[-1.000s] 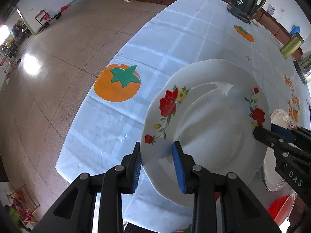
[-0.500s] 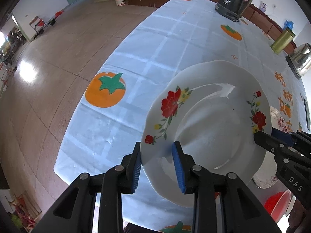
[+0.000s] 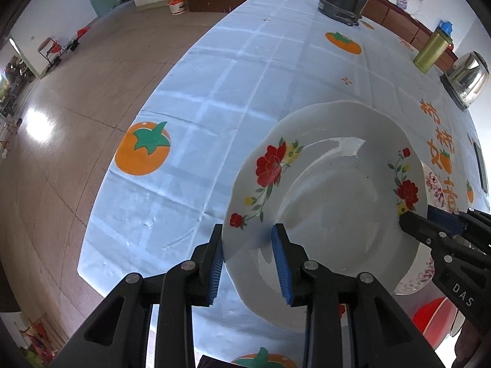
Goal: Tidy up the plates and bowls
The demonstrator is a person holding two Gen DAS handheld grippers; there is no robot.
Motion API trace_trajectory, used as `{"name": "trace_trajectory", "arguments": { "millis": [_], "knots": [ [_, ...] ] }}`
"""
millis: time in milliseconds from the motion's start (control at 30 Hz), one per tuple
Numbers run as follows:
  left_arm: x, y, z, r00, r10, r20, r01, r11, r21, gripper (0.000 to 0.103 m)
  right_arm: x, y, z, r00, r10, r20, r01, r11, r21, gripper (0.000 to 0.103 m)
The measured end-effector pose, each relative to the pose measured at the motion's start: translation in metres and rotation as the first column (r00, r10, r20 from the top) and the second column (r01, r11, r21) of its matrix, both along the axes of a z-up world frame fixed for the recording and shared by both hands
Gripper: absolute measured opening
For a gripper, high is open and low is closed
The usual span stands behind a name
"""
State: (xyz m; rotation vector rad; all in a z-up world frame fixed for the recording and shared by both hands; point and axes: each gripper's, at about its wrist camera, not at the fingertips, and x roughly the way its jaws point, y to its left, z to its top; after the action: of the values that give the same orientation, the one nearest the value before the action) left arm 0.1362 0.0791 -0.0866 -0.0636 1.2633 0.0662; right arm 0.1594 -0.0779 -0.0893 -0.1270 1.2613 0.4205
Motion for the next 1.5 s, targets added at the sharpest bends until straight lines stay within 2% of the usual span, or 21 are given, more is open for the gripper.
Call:
{"name": "trace_trajectory", "arguments": {
  "millis": [1500],
  "knots": [
    [-0.006, -0.079, 0.007, 0.987, -0.161, 0.004, 0.16, 0.987, 0.032, 0.031, -0.02, -0.082, 0.001, 0.99, -0.142, -0.004, 0.143, 0.989, 0.039, 0.022]
  ]
}}
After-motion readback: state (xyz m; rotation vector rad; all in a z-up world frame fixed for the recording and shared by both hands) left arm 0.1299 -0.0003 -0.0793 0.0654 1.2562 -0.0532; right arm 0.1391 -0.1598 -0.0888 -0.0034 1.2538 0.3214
